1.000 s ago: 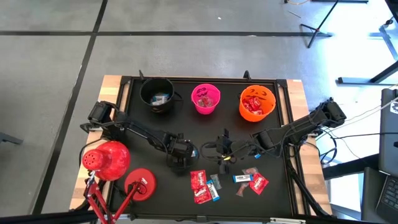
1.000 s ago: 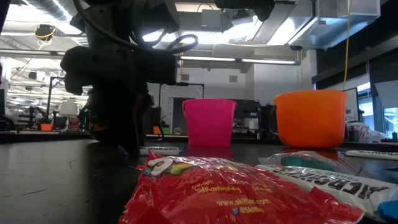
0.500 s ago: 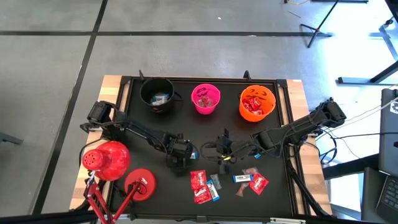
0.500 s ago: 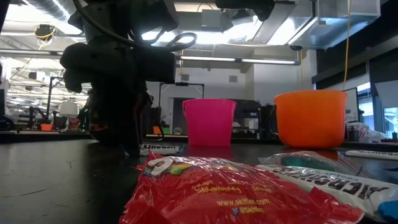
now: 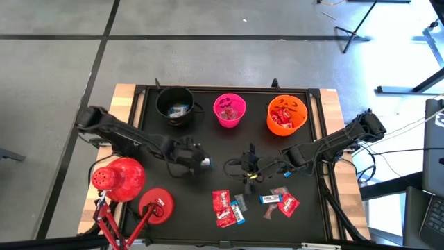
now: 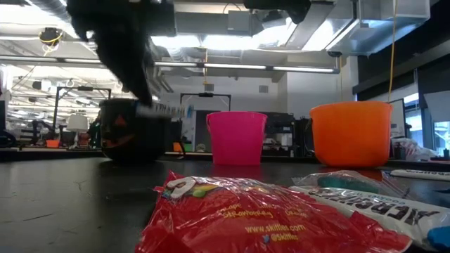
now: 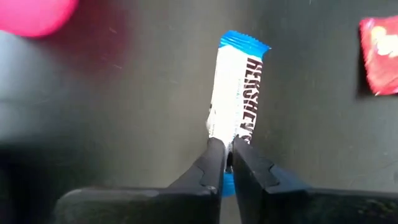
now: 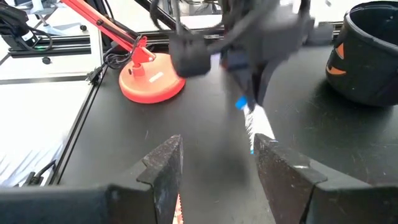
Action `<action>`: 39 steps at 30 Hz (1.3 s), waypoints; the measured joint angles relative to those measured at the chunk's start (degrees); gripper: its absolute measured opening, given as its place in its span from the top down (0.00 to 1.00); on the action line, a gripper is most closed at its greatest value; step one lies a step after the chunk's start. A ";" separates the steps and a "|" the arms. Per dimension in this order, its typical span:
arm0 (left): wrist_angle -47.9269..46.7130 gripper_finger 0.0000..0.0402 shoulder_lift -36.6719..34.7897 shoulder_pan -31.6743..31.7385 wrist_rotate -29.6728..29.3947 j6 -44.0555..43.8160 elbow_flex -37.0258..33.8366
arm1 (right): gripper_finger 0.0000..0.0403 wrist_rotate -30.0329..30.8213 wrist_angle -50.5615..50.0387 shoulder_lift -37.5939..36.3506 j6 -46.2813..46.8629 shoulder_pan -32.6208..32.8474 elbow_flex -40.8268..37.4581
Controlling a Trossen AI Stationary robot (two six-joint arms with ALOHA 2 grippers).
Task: Organize candy in baskets
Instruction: Put the white chocolate bar into the black bucket
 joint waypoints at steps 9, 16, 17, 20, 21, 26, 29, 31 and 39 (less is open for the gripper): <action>-2.61 1.00 -10.63 0.00 -5.99 -1.02 0.07 | 0.52 0.04 0.00 0.00 -0.02 0.00 0.00; -3.44 1.00 -14.12 -0.04 -10.79 -1.12 0.11 | 0.52 0.04 0.00 0.00 -0.02 0.00 0.00; -3.66 1.00 -14.41 -0.04 -12.48 -1.43 0.11 | 0.52 0.04 -0.02 0.00 -0.02 0.00 0.00; -5.89 1.00 -15.56 0.18 -19.42 -3.25 0.11 | 0.52 0.07 -0.01 0.00 -0.02 0.00 0.01; -7.08 1.00 -15.96 0.49 -21.85 -3.91 0.11 | 0.52 0.07 0.00 0.00 -0.02 0.00 0.02; -13.70 1.00 -18.73 3.53 -30.02 -7.81 0.17 | 0.52 0.07 0.00 0.00 -0.02 0.00 0.02; -18.16 1.00 -20.82 6.73 -31.29 -9.92 0.17 | 0.52 0.08 -0.02 0.00 -0.02 0.00 0.02; -20.24 1.00 -22.35 9.33 -31.28 -10.39 0.17 | 0.52 0.09 -0.02 0.00 -0.02 0.00 0.02; -24.35 1.00 -26.91 20.32 -25.78 -10.08 0.19 | 0.52 0.11 -0.02 0.00 -0.02 0.00 0.02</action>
